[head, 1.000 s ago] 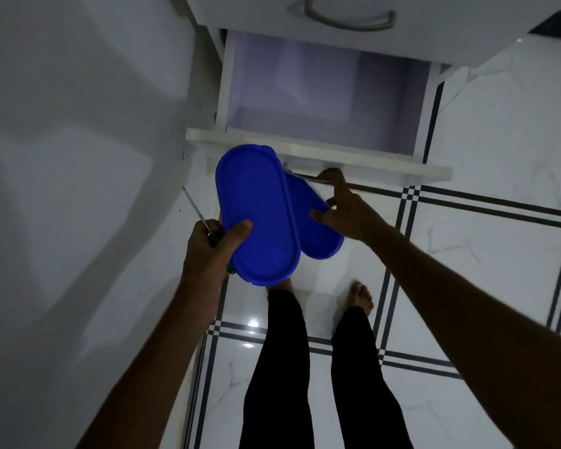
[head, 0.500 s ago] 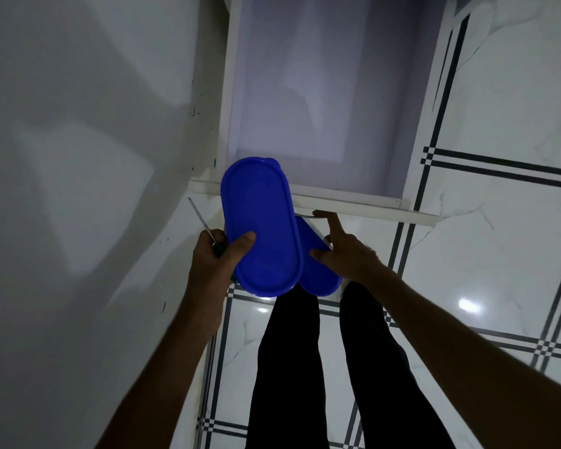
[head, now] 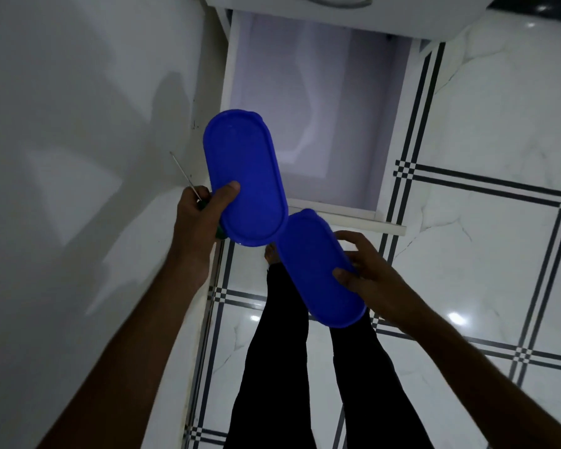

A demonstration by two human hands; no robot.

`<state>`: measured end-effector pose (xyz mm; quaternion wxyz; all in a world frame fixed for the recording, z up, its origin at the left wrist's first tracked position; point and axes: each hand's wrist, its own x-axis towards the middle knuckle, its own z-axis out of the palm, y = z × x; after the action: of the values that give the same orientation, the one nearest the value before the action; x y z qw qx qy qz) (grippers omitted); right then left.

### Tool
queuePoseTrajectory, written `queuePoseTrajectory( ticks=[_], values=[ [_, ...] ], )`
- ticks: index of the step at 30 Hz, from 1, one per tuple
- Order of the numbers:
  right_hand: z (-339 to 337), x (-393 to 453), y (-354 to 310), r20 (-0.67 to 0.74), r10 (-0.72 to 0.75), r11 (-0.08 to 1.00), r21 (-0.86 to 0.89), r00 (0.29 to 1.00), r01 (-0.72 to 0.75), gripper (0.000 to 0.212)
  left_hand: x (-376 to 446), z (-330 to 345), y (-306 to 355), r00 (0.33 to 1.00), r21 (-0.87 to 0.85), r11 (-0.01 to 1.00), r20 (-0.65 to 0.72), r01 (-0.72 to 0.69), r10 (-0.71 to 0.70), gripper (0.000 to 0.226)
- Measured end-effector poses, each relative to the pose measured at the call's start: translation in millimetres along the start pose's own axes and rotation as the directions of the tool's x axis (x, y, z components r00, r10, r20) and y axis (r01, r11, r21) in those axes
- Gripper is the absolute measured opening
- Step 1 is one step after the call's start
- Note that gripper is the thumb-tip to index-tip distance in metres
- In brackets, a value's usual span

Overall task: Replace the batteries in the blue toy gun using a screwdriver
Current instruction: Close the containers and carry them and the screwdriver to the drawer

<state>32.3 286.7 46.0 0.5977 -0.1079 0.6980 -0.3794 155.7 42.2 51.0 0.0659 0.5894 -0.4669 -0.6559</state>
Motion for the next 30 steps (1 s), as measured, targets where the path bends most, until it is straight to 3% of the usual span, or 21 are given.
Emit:
queuePoseTrajectory(
  ticks=[2,4,10,13,19,22,30],
  values=[
    [-13,-8,-20,-0.054,-0.018,0.984,0.175,0.998,0.027,0.044,12,4,9,1.0,-0.008,1.0,0.006,-0.026,0.027,0.039],
    [-25,0,-36,-0.144,-0.027,0.967,0.247,0.989,0.062,0.043,27,9,15,0.998,0.01,0.999,0.042,-0.049,0.048,0.047],
    [-53,86,-58,-0.429,-0.007,0.97,0.215,0.903,0.109,0.049,86,48,21,0.979,0.125,0.989,0.196,-0.075,0.05,0.075],
    [-59,130,-56,-0.508,0.039,0.962,0.251,0.861,0.104,0.05,115,68,15,0.97,0.207,0.975,0.24,-0.079,0.028,0.062],
    [-62,176,-40,-0.571,0.09,0.985,0.174,0.816,0.013,0.054,167,88,7,0.979,0.471,0.878,0.204,-0.084,-0.015,0.055],
    [-62,182,-39,-0.566,0.041,0.994,0.108,0.823,0.025,0.058,176,88,5,0.977,0.516,0.852,0.212,-0.085,-0.031,0.049],
    [-56,184,-38,-0.578,-0.019,0.998,-0.054,0.816,-0.015,0.07,183,89,1,0.957,0.588,0.804,0.274,-0.09,-0.094,0.059]
  ],
)
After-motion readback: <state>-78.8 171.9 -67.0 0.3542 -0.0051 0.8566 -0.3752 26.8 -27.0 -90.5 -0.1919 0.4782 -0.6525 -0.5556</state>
